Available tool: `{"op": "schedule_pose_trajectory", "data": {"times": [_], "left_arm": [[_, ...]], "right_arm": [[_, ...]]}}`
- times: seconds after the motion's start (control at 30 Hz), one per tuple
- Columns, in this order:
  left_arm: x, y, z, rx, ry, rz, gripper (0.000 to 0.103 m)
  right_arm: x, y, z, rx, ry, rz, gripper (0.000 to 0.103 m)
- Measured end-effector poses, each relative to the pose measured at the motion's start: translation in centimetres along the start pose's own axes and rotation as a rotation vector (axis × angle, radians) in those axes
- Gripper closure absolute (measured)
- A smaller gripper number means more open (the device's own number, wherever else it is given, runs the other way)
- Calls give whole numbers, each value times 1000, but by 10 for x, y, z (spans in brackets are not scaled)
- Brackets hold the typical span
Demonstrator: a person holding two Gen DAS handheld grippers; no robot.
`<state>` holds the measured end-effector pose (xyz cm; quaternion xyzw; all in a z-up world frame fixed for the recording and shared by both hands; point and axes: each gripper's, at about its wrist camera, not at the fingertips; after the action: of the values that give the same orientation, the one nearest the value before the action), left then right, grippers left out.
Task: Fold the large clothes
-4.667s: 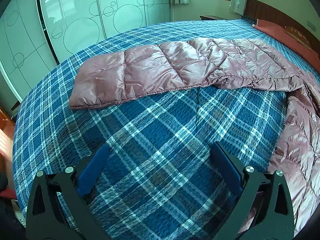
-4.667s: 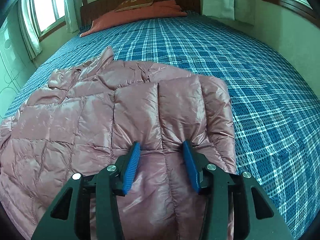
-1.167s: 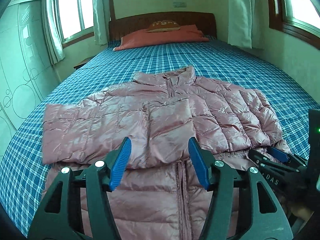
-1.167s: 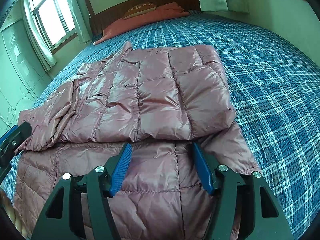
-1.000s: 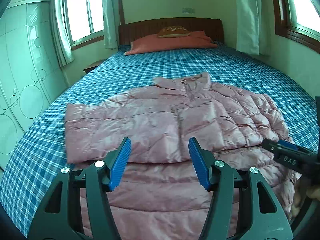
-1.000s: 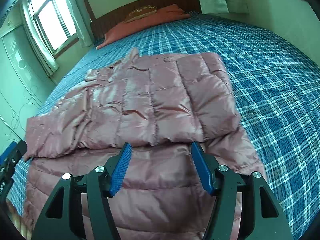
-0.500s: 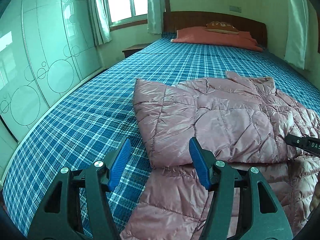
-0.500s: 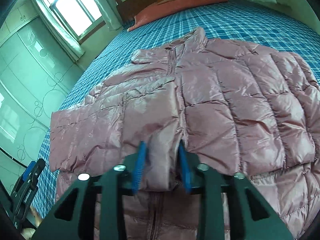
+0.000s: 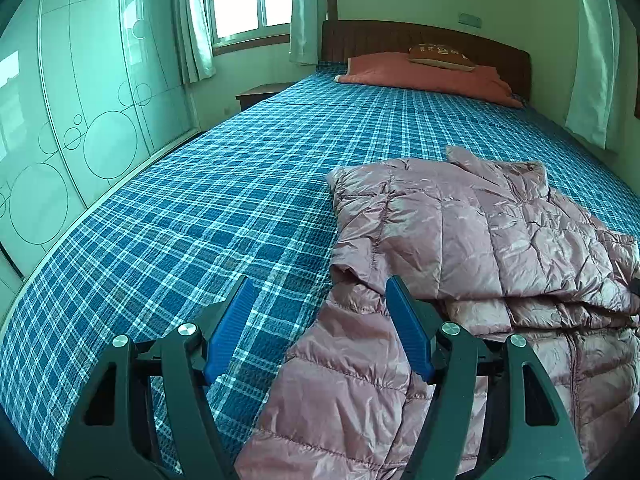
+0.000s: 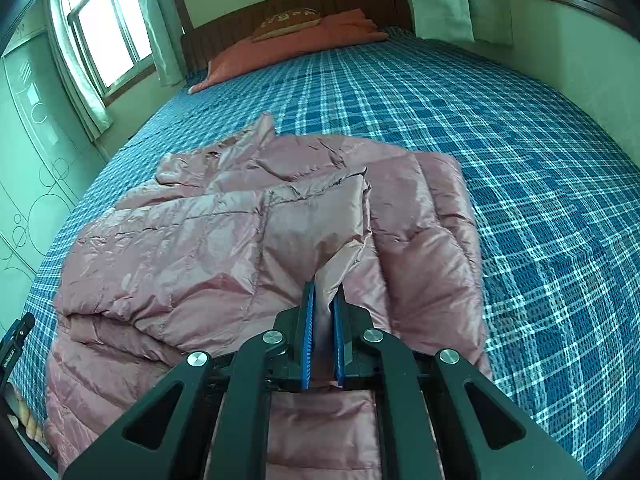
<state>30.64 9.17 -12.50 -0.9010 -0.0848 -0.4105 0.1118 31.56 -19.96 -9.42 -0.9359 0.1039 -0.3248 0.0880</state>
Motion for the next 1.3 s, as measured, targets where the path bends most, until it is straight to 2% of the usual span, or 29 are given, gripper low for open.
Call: {"op": "schedule_pose_trajectory", "data": {"times": [0.07, 0.1, 0.2, 0.23, 0.3, 0.4, 0.47, 0.53, 0.6, 0.67, 0.77, 0.87, 0.93, 1.0, 1.03, 1.1, 1.2, 1.23, 1.3], "left_arm": [[1, 4, 5, -10, -11, 10, 35], [3, 7, 8, -14, -17, 14, 35], [10, 11, 18, -10, -22, 15, 35], [14, 13, 21, -10, -21, 16, 35], [21, 19, 29, -9, -18, 23, 35], [28, 30, 45, 3, -27, 38, 35], [28, 37, 59, 36, -43, 62, 35], [21, 46, 81, 73, -100, 121, 35], [15, 49, 91, 59, -139, 142, 34], [20, 47, 85, 54, -127, 134, 34], [33, 46, 67, 37, -53, 107, 34], [43, 60, 61, 20, 1, 108, 34], [44, 74, 72, -9, -36, 117, 34], [36, 88, 92, -12, -113, 147, 33], [33, 92, 99, -5, -126, 162, 33], [33, 90, 98, 0, -119, 158, 33], [36, 74, 86, -29, -102, 78, 33], [34, 71, 87, -16, -103, 66, 33], [26, 73, 103, -9, -149, 82, 31]], "right_arm": [[0, 7, 2, -2, -17, 22, 90], [0, 7, 0, -12, -15, 32, 83], [5, 4, -17, -53, 71, 44, 64], [8, 2, -20, -49, 97, 48, 62], [15, -6, -15, -1, 97, 45, 62], [18, -23, 10, 37, 46, 10, 62], [12, -28, 36, 14, -17, -17, 62], [5, -26, 57, 3, -67, -37, 61], [5, -31, 56, -11, -60, -64, 61], [11, -36, 45, -17, -37, -61, 61], [24, -46, 37, -21, 23, -83, 61], [38, -57, 54, 1, 17, -84, 61], [38, -67, 71, -9, -6, -111, 61], [34, -73, 97, -27, -73, -148, 55], [34, -73, 99, -32, -60, -160, 55], [34, -75, 91, -47, -56, -155, 55], [23, -79, 66, -53, 6, -163, 54], [18, -79, 69, -78, -8, -174, 54], [8, -76, 86, -72, -40, -197, 51]]}}
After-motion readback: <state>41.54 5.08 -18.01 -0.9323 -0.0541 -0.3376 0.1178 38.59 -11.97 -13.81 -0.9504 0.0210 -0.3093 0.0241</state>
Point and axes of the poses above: each gripper's, at about its wrist camera, not at the fingertips, and z roughly the way its jaws point, y to its right, x to its top, and after that the axes turned 6 degrees about x, right-handed
